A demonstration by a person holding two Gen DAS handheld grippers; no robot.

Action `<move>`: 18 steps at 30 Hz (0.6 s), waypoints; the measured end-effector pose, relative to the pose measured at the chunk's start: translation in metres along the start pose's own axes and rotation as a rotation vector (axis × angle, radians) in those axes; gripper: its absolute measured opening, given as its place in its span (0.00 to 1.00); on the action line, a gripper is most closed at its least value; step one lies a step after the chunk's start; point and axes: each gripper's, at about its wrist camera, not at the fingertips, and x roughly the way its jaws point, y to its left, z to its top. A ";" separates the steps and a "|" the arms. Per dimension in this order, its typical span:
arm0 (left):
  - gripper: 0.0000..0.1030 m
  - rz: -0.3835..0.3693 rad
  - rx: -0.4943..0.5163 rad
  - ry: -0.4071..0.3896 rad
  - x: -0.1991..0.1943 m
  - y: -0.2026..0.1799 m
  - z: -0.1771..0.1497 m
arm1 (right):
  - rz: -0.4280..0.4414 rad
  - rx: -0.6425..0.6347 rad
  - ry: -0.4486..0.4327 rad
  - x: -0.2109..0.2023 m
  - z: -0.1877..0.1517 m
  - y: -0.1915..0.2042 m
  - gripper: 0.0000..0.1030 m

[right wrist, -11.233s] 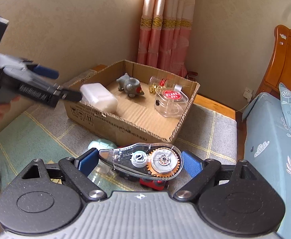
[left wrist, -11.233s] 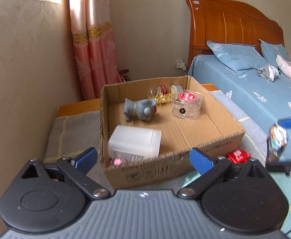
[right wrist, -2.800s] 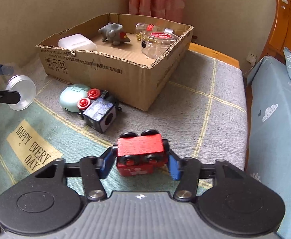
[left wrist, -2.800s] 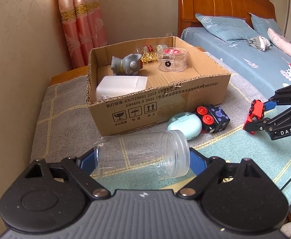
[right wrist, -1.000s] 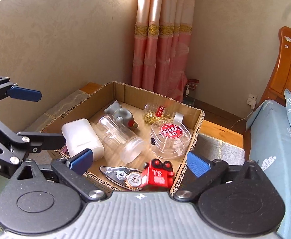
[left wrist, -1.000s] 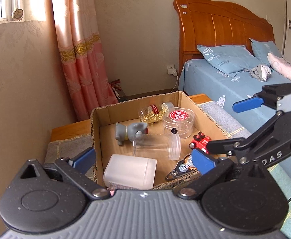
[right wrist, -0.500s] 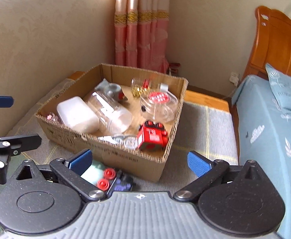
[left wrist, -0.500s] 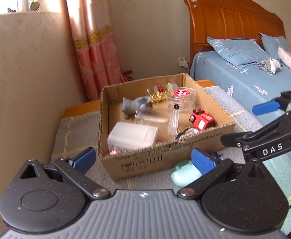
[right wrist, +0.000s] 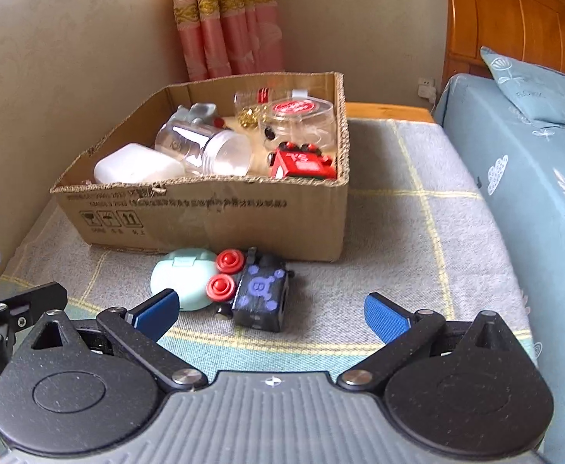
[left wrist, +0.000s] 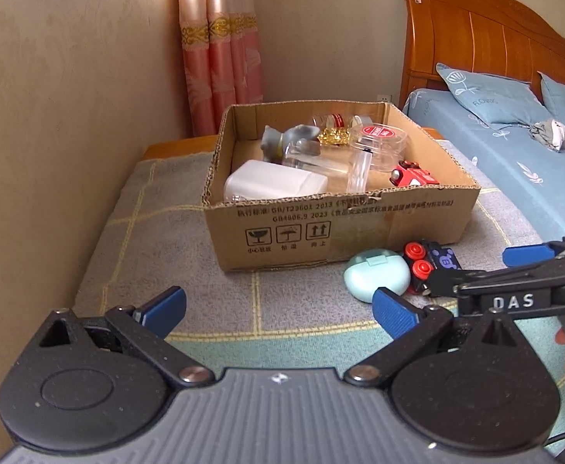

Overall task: Organize rigid objects
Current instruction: 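Reach the left tool to the mint-green case while the right tool reaches the black train car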

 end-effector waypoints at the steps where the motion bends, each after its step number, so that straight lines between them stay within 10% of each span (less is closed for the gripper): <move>1: 0.99 -0.001 -0.005 0.002 0.001 0.001 -0.001 | -0.008 -0.007 -0.002 0.003 0.001 0.002 1.00; 18: 0.99 -0.027 -0.022 0.045 0.020 -0.001 0.001 | -0.123 0.029 0.032 0.031 -0.004 -0.020 1.00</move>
